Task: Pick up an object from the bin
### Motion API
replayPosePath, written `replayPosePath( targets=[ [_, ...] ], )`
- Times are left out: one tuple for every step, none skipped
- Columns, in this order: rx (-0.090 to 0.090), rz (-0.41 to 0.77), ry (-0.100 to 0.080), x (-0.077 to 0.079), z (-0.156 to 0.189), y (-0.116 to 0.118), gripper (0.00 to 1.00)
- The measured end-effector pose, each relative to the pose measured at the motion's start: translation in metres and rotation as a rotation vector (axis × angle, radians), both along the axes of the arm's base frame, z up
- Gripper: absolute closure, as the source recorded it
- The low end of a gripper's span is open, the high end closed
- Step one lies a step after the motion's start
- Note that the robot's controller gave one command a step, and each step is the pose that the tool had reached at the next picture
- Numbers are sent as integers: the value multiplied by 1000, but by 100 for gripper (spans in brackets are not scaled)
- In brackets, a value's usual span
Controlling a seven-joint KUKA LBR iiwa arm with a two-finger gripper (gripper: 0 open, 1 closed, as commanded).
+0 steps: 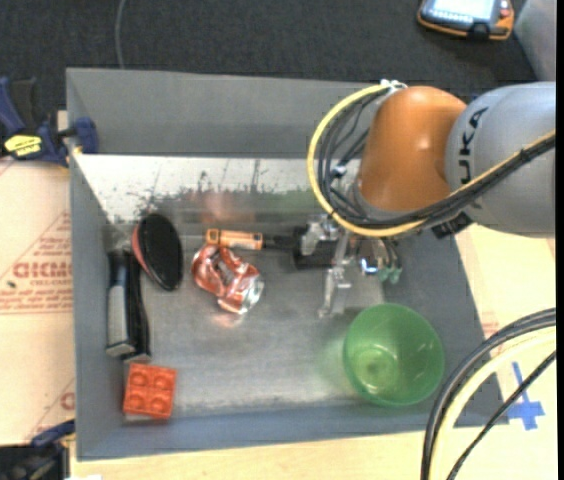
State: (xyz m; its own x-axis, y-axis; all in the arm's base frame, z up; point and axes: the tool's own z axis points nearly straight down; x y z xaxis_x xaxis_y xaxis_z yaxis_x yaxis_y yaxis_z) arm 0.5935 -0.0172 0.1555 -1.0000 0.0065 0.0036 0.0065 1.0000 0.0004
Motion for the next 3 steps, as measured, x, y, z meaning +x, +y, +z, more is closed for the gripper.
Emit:
replayPosePath(
  targets=[
    [-1,0,-8,2,4,0,0],
    [0,-406,-12,42,-84,7,0],
    [-3,-51,-15,57,-2,-72,0]
  ],
)
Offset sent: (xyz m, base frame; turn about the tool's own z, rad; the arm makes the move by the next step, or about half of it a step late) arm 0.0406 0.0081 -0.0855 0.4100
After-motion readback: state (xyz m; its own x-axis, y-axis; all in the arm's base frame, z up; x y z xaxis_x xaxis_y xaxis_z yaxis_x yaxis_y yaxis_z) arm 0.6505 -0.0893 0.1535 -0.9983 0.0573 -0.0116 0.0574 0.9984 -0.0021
